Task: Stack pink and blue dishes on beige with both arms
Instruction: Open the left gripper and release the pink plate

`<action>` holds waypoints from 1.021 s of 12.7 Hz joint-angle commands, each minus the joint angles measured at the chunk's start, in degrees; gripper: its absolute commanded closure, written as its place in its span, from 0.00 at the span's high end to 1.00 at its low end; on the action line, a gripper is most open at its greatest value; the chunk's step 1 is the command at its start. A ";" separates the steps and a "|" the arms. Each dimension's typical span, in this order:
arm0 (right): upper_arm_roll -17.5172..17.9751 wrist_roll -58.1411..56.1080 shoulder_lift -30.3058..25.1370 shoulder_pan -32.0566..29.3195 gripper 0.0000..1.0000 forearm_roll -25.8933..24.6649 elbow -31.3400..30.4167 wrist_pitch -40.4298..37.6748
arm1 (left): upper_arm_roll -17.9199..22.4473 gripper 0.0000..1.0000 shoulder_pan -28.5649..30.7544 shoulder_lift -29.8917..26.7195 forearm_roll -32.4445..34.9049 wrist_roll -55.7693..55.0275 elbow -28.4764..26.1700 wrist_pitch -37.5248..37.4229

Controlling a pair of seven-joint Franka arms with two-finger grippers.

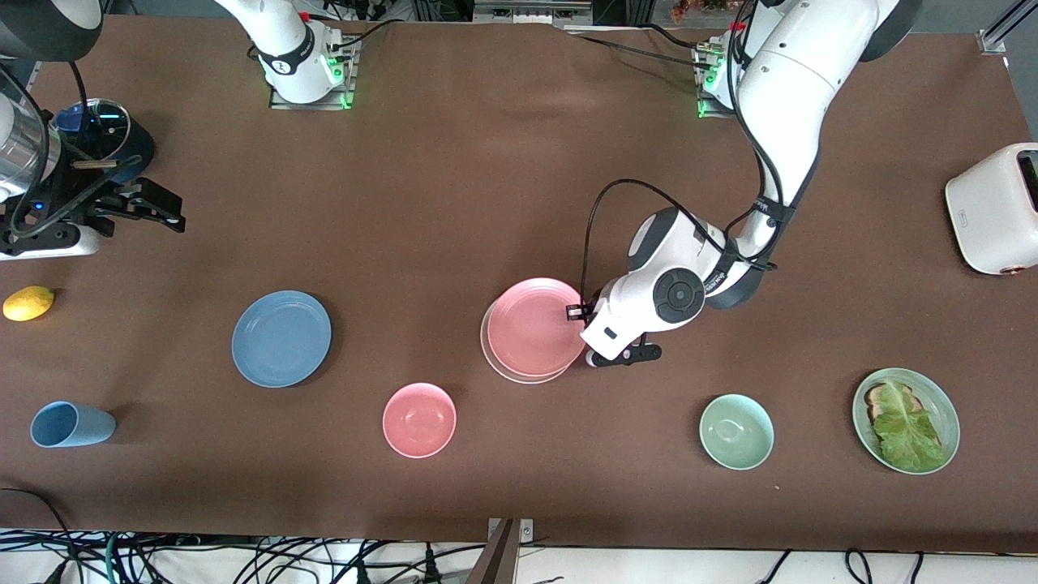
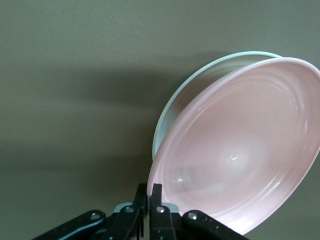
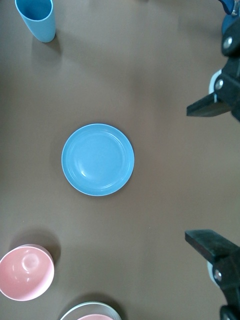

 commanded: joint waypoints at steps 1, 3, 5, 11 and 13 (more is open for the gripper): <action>0.10 0.72 -0.99 0.03 1.00 1.06 -0.13 -0.45 | 0.87 0.34 -0.40 1.10 -0.97 0.43 2.45 -0.28; 0.10 0.72 -0.99 0.03 1.00 1.06 -0.13 -0.45 | 0.87 0.91 -0.13 1.01 -0.97 0.34 2.54 -0.28; 0.01 0.72 -0.99 0.03 1.00 0.97 -0.13 -0.28 | 0.96 1.00 -0.05 0.75 -0.79 -0.18 2.80 -0.36; -0.08 0.72 -0.81 -0.06 1.00 0.97 -0.13 -0.10 | 0.87 1.00 4.07 -3.29 0.09 0.34 1.76 -3.61; -0.08 0.72 -0.90 -0.06 1.00 0.88 -0.13 -0.01 | 0.96 1.00 6.01 -5.22 0.17 0.86 0.70 -6.58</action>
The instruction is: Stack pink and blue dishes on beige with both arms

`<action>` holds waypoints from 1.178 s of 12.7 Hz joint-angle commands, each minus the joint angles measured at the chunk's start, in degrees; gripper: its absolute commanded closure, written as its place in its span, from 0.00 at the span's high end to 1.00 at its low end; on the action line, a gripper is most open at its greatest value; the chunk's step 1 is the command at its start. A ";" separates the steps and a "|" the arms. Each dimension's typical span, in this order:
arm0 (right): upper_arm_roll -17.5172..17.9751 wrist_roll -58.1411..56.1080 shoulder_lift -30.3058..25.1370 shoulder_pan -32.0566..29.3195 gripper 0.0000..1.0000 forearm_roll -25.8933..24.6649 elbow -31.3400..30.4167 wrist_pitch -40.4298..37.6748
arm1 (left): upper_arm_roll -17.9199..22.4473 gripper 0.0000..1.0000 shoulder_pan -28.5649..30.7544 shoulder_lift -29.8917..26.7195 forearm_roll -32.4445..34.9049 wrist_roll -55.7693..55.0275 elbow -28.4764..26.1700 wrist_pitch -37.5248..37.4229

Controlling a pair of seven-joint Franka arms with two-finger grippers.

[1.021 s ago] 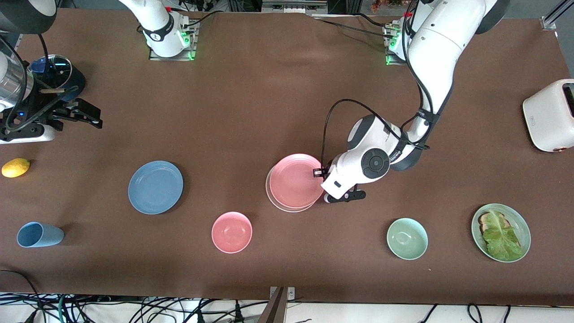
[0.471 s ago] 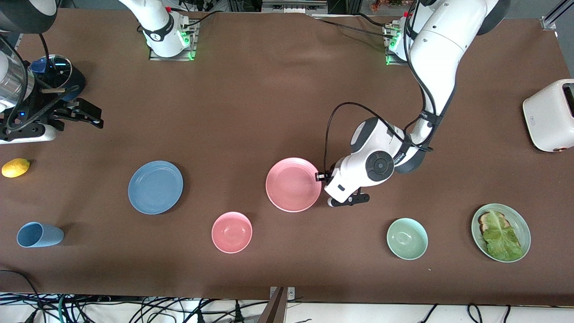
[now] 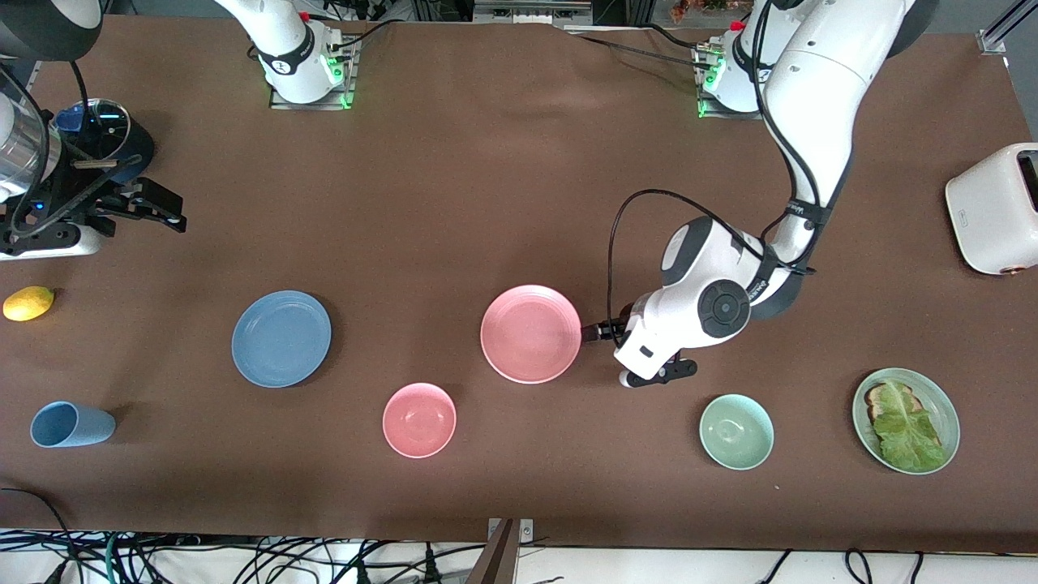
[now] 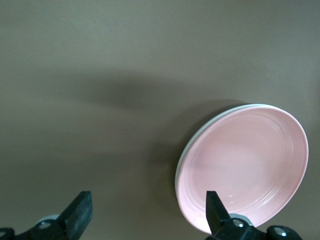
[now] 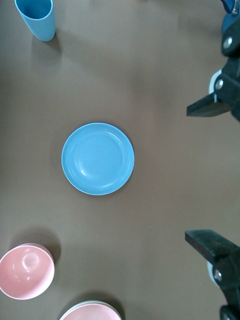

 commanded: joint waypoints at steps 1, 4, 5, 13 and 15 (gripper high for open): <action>-0.10 0.72 -0.81 -0.05 1.00 0.83 -0.14 -0.01 | 0.08 1.00 2.69 -4.06 0.86 2.17 -1.99 -5.12; -0.10 0.72 -0.81 -0.05 1.00 0.83 -0.14 -0.10 | 0.08 1.00 5.59 -6.18 3.07 3.50 -2.69 -10.13; -0.10 0.72 -0.81 -0.05 1.00 0.83 -0.14 -0.10 | 0.25 1.00 5.95 -6.62 3.33 3.50 -2.69 -11.89; -0.27 0.63 -0.81 -0.05 1.00 0.83 -0.22 -0.28 | 0.08 1.00 17.54 -9.87 8.08 19.12 -2.69 -21.38; -0.27 0.63 -0.72 -0.14 1.00 0.83 -0.22 -0.36 | 0.25 1.00 19.22 -10.75 8.08 21.61 -2.61 -24.46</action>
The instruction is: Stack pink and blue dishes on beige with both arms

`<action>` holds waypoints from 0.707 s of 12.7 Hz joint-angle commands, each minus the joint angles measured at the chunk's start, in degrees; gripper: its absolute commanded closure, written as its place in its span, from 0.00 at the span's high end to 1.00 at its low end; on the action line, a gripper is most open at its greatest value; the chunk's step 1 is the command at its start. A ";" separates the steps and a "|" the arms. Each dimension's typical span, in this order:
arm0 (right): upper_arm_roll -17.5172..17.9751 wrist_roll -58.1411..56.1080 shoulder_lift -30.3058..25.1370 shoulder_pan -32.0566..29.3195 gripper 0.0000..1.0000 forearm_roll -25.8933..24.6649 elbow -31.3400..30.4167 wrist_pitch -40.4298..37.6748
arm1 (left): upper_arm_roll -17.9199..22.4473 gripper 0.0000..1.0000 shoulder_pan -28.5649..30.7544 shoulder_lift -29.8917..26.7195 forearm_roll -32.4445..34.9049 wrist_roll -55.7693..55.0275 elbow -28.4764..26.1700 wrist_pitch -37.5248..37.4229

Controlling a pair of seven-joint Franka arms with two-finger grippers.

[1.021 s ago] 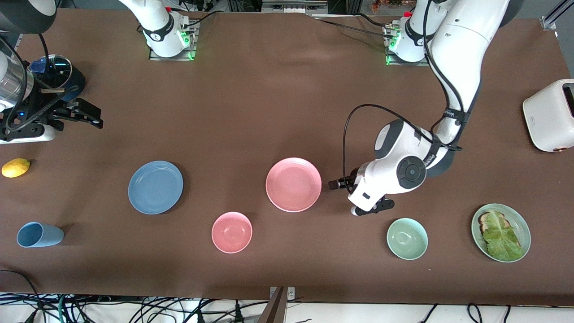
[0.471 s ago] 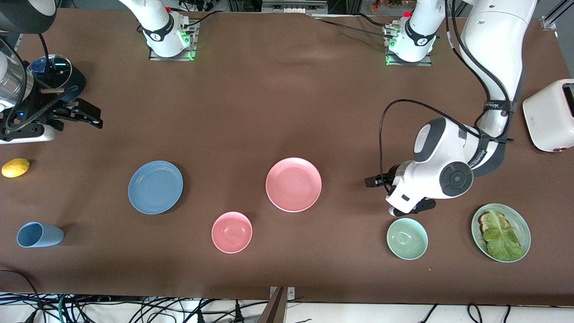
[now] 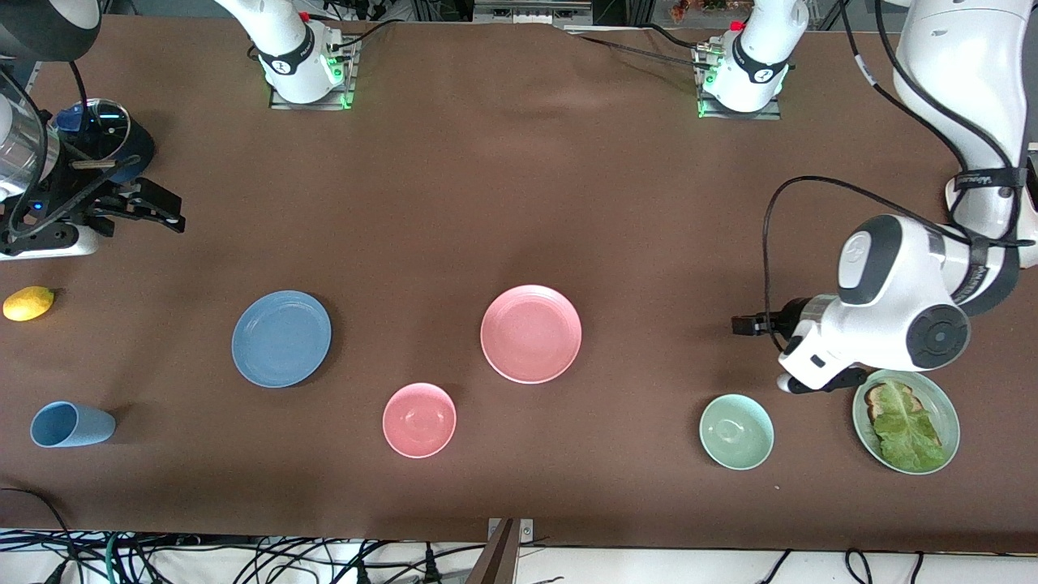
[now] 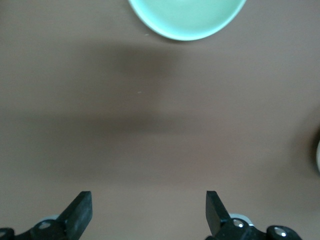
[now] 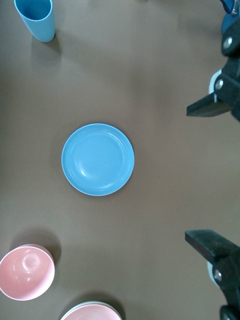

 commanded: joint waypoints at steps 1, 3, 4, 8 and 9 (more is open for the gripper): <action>-0.14 0.72 -0.72 -0.10 1.00 0.83 -0.22 -0.35 | -0.28 1.00 2.49 -3.28 1.09 3.15 -2.21 -3.27; -0.14 0.72 -0.72 -0.10 1.00 0.75 -0.22 -0.35 | -0.37 1.00 5.38 -5.91 1.79 4.03 -3.08 -5.47; -0.22 0.72 -0.72 -0.10 1.00 0.75 -0.22 -0.44 | -0.20 1.00 5.14 -8.97 4.23 5.34 -4.92 -5.74; -0.22 0.63 -0.72 -0.10 1.00 0.75 -0.22 -0.53 | 1.11 1.00 4.78 -18.29 8.48 9.89 -11.50 -3.04; -0.22 0.63 -0.72 -0.10 1.00 0.75 -0.22 -0.53 | 1.82 1.00 4.43 -19.97 8.22 14.19 -13.18 -2.50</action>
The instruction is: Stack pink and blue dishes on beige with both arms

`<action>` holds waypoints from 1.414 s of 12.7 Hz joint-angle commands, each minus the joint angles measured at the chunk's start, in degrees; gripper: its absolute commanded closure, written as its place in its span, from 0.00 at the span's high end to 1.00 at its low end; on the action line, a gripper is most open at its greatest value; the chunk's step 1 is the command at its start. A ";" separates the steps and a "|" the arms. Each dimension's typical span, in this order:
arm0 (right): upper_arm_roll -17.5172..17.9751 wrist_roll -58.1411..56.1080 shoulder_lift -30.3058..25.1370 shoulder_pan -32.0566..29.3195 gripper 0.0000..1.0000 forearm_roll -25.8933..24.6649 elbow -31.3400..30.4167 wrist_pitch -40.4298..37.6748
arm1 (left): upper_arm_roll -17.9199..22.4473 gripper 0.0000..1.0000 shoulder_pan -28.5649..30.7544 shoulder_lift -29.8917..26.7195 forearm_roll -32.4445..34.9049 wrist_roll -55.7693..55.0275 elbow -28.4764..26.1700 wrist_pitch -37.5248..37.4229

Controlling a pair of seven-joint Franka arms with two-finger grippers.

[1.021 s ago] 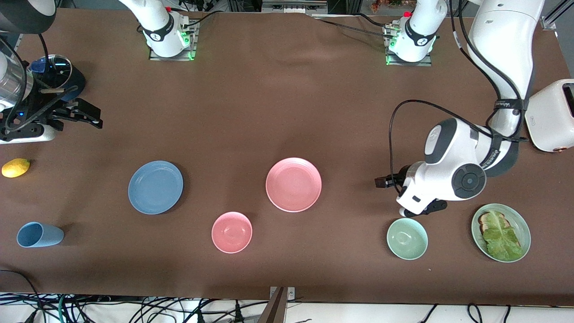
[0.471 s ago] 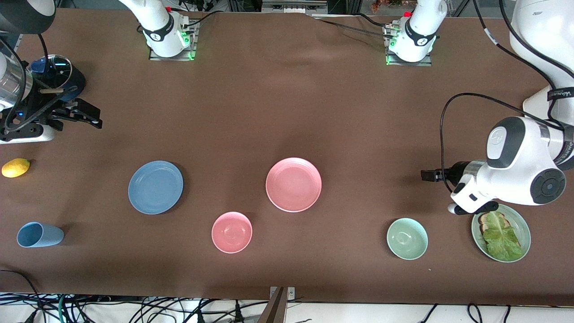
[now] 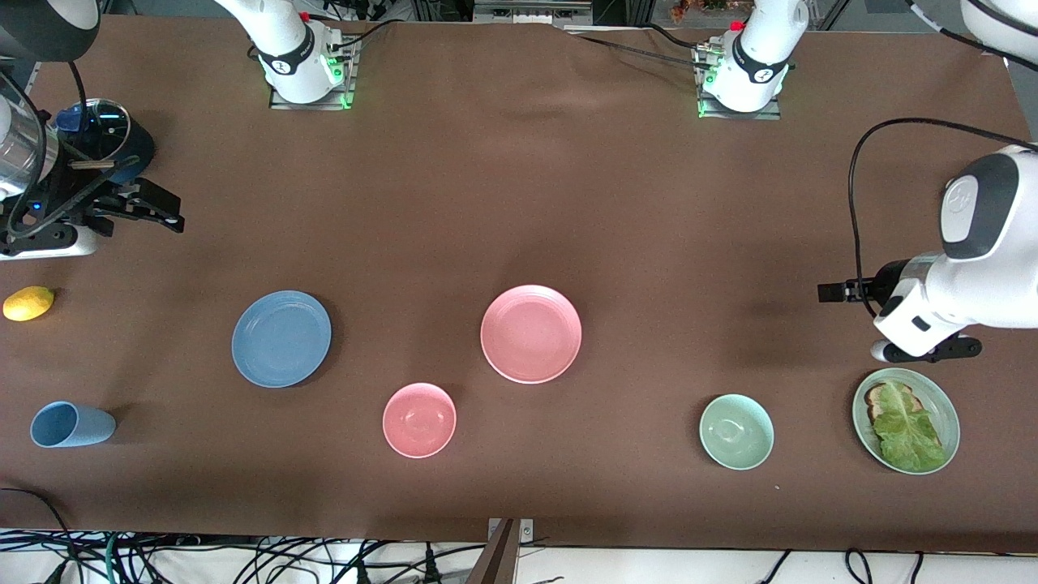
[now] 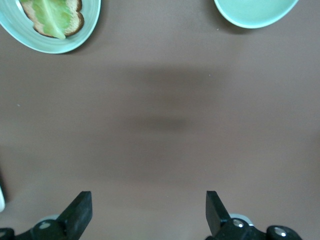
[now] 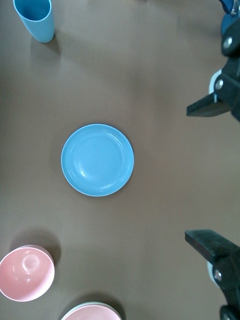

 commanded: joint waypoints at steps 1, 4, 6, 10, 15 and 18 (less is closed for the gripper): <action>-0.13 0.62 -0.73 -0.16 1.00 0.75 -0.21 -0.47 | 3.03 1.00 -0.66 -7.67 0.31 9.04 -7.86 2.95; -0.13 0.62 -0.73 -0.16 1.00 0.75 -0.21 -0.47 | 5.41 1.00 -2.33 -11.45 -3.91 8.72 -7.94 2.95; -0.13 0.62 -0.73 -0.25 1.00 0.75 -0.21 -0.47 | 5.51 1.00 -2.86 -14.08 -5.40 9.15 -8.03 2.86; -0.13 0.70 -0.73 -0.25 1.00 0.75 -0.21 -0.47 | 5.77 1.00 -5.49 -18.31 -5.68 8.54 -8.12 2.86; -0.13 0.62 -0.64 -0.25 1.00 0.75 -0.21 -0.38 | 10.95 1.00 -8.48 -23.50 -5.85 9.07 -11.64 0.85; -0.13 0.62 -0.64 -0.25 1.00 0.66 -0.21 -0.38 | 11.22 1.00 -9.36 -23.42 -5.76 9.42 -11.11 0.23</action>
